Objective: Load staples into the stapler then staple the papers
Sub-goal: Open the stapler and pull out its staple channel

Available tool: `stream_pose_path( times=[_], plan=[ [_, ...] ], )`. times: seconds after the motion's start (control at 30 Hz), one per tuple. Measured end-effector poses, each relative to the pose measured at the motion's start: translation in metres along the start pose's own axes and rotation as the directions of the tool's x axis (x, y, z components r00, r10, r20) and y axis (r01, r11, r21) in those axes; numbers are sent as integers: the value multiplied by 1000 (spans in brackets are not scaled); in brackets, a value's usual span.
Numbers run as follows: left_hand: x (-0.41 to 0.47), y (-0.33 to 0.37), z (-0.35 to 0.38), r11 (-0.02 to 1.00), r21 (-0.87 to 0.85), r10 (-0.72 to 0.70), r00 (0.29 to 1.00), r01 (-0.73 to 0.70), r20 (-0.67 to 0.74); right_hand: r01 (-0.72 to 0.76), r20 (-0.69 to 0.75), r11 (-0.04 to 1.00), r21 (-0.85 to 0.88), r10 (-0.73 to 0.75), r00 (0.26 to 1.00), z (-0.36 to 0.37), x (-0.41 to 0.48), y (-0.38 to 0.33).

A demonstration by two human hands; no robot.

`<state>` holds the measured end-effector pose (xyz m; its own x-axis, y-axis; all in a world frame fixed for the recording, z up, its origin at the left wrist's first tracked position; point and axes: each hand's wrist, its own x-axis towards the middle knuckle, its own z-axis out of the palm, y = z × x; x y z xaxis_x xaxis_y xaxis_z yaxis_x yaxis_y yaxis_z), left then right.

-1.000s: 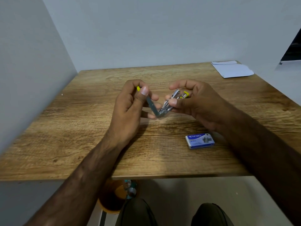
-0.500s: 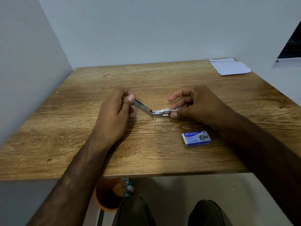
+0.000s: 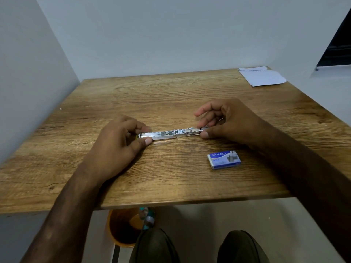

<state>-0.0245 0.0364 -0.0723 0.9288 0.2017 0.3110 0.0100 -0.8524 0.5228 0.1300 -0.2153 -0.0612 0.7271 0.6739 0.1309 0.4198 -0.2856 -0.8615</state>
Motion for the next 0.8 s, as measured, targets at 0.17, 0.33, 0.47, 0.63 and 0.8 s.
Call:
stream_pose_path(
  times=[0.17, 0.33, 0.47, 0.63, 0.8],
  plan=[
    [10, 29, 5, 952, 130, 280, 960, -278, -1, 5, 11, 1000, -23, -5, 1000, 1, 2, 3],
    [47, 61, 32, 851, 114, 460, 833, -512, 306, 18, 4, 1000, -16, -18, 1000, 2, 3, 5],
    [55, 52, 44, 850, 26, 498, 820, -526, 283, -5, 13, 1000, 18, 5, 1000, 0, 5, 10],
    [59, 44, 45, 841, 10, 520, 812, -542, 266, -7, 32, 999, 53, 5, 999, -1, 8, 12],
    [68, 51, 44, 819, -21, 544, 765, -573, 345, 10, 21, 998, 55, -12, 1000, -1, 7, 12]
  ],
)
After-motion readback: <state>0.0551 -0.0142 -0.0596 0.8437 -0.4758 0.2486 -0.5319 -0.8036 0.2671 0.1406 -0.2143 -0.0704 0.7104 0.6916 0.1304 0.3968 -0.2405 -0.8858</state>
